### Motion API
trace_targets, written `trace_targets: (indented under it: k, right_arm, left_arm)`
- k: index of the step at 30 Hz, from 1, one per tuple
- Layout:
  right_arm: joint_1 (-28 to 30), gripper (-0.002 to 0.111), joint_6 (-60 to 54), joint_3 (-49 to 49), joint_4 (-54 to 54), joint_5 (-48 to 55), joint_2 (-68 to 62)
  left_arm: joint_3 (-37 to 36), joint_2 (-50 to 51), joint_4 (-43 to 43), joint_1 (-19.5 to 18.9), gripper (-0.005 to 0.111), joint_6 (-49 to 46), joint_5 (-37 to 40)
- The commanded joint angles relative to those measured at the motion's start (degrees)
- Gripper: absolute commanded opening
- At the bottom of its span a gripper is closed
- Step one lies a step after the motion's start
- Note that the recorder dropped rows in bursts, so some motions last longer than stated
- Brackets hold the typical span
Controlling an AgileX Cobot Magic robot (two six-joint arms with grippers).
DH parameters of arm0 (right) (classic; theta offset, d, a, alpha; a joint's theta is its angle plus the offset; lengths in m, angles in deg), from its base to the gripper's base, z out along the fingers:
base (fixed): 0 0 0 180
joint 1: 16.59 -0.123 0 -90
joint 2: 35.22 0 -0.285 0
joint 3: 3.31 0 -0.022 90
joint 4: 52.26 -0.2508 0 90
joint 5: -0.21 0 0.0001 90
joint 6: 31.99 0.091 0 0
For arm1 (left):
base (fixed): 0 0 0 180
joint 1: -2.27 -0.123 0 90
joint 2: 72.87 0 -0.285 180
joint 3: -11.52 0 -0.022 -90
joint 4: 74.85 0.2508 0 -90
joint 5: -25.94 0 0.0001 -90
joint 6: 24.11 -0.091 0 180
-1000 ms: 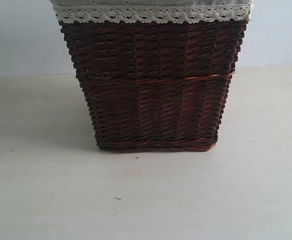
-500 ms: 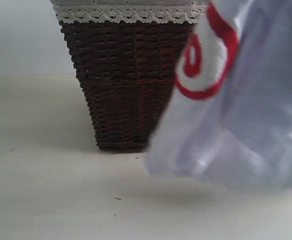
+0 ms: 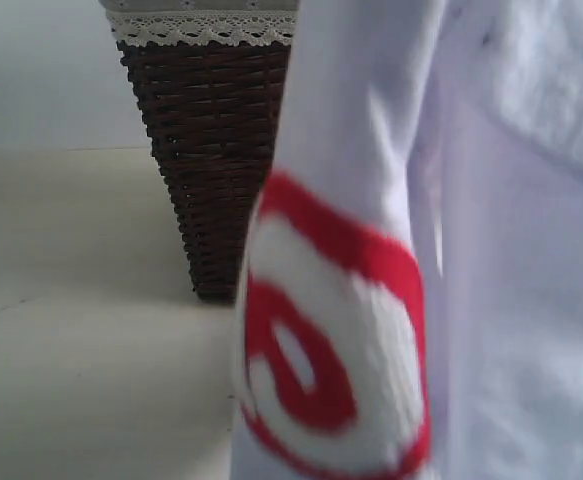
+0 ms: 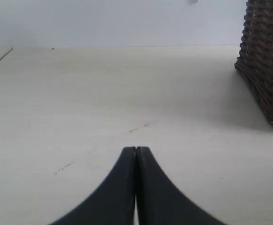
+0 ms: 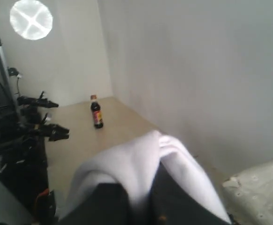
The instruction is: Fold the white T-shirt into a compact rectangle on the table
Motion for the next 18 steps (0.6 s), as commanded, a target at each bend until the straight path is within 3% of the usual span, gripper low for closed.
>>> trace_targets:
  k: [1,6,9,12,18]
  right_arm:
    - [-7.4,0.000,-3.8,-6.3,1.5,-2.9,1.2]
    - [-17.5,0.000,0.6,-20.4,20.3,-18.9,0.0]
    - [-22.1,0.000,-1.1,-24.5,23.7,-28.2,-1.2]
    - [-28.5,0.000,-7.0,-18.4,20.4,-43.4,-4.5]
    - [-37.9,0.000,-8.7,-0.7,18.2,-51.0,-17.5]
  left_arm:
    - [0.0,-0.3,0.2,0.4,0.000,0.0,-0.5]
    - [0.0,-0.3,0.2,0.4,0.000,0.0,-0.5]
    - [0.0,-0.3,0.2,0.4,0.000,0.0,-0.5]
    - [0.0,-0.3,0.2,0.4,0.000,0.0,-0.5]
    - [0.0,-0.3,0.2,0.4,0.000,0.0,-0.5]
